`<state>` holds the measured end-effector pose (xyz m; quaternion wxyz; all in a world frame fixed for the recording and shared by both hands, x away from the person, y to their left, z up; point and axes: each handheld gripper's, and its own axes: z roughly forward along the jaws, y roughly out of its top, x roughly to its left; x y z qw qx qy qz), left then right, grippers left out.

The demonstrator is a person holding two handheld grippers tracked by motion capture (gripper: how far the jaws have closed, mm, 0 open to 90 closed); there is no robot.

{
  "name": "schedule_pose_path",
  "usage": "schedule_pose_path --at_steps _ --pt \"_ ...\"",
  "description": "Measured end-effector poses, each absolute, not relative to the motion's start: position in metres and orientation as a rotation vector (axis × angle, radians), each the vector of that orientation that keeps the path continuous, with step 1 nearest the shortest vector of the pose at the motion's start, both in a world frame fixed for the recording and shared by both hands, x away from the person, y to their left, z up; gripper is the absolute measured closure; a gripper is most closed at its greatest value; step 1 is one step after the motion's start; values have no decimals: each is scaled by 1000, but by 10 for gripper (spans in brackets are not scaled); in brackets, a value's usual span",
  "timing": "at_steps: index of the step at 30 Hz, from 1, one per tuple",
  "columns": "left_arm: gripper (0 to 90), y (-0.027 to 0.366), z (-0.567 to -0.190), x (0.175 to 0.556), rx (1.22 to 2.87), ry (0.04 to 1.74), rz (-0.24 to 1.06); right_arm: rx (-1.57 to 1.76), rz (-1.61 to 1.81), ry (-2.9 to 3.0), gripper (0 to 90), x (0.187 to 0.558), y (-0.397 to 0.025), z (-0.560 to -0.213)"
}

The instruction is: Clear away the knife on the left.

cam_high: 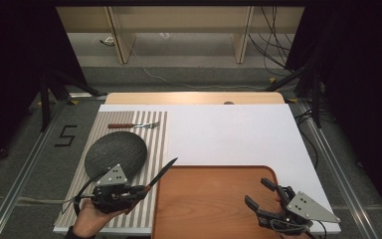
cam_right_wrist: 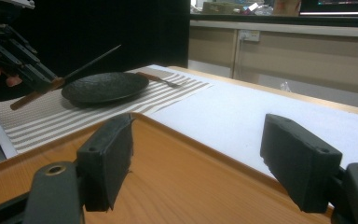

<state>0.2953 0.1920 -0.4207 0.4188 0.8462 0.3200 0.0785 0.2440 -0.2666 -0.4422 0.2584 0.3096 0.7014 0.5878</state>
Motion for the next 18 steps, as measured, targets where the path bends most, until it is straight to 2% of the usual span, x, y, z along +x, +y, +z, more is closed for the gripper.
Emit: schedule_pose_path --at_steps 4,7,18 --pt "767 189 -423 296 2100 799 154 840 1594 1903 265 244 -266 -442" --pt "767 185 -424 295 2089 802 184 840 1593 1903 266 244 -266 -442" --pt "768 168 -425 294 2053 775 141 840 1590 1906 266 244 -266 -443"
